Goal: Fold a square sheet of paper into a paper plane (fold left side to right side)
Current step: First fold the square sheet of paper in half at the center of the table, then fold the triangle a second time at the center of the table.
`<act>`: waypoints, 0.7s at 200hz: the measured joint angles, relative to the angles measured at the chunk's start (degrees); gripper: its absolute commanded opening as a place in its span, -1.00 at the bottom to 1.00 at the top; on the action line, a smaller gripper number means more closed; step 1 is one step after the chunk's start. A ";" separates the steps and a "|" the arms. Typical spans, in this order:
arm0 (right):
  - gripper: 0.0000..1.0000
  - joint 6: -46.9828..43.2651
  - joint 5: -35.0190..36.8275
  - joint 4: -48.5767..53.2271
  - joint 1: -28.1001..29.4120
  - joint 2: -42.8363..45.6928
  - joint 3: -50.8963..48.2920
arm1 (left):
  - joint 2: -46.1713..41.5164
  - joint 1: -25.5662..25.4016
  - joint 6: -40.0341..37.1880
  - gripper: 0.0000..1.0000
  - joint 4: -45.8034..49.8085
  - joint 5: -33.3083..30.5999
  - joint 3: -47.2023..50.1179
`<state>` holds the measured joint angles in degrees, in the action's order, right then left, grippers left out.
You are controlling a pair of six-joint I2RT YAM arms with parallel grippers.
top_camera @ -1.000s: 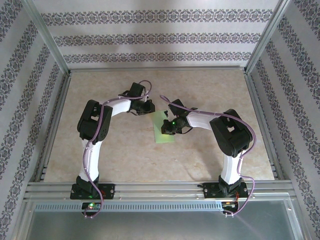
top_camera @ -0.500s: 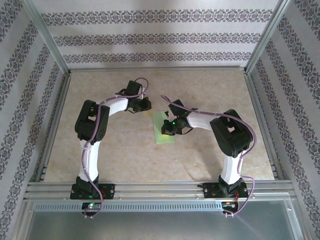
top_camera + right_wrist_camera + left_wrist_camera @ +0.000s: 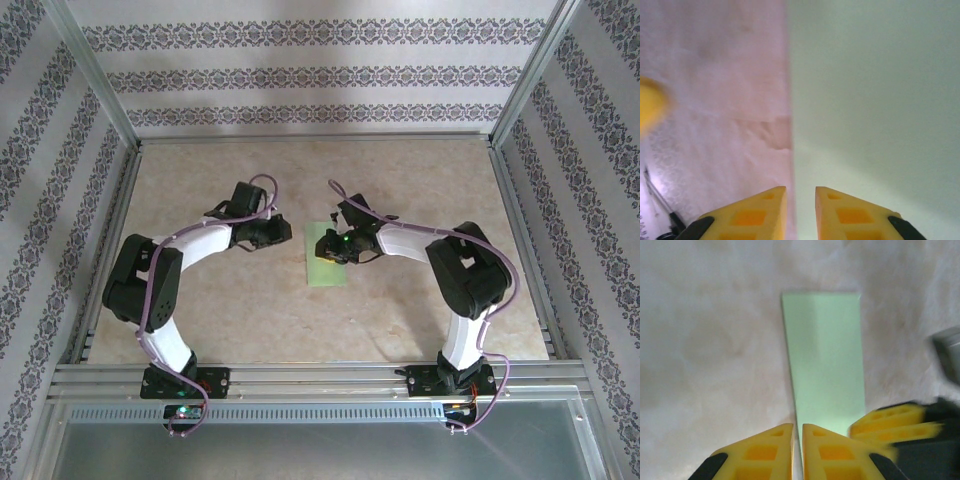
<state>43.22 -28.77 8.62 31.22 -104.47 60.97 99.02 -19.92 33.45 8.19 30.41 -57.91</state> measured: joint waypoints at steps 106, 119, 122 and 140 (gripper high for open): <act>-0.23 -6.34 5.57 11.08 -9.70 13.35 -8.90 | 12.02 -6.67 3.06 -0.77 -0.85 1.44 -7.82; -0.25 -6.80 5.73 12.22 -9.70 13.46 -9.94 | 12.37 -6.71 3.02 -0.77 -0.70 0.85 -8.26; -0.25 -6.80 5.84 12.39 -9.70 13.49 -10.12 | 12.41 -6.71 3.02 -0.77 -0.59 0.76 -8.37; -0.25 -7.26 5.90 13.27 -9.70 13.57 -10.71 | 12.81 -6.71 2.82 -0.77 0.28 -0.31 -8.87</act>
<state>35.97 -22.87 21.89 21.52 -90.89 50.26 111.83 -26.63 36.27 8.47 30.11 -66.78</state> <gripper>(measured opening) 0.376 0.117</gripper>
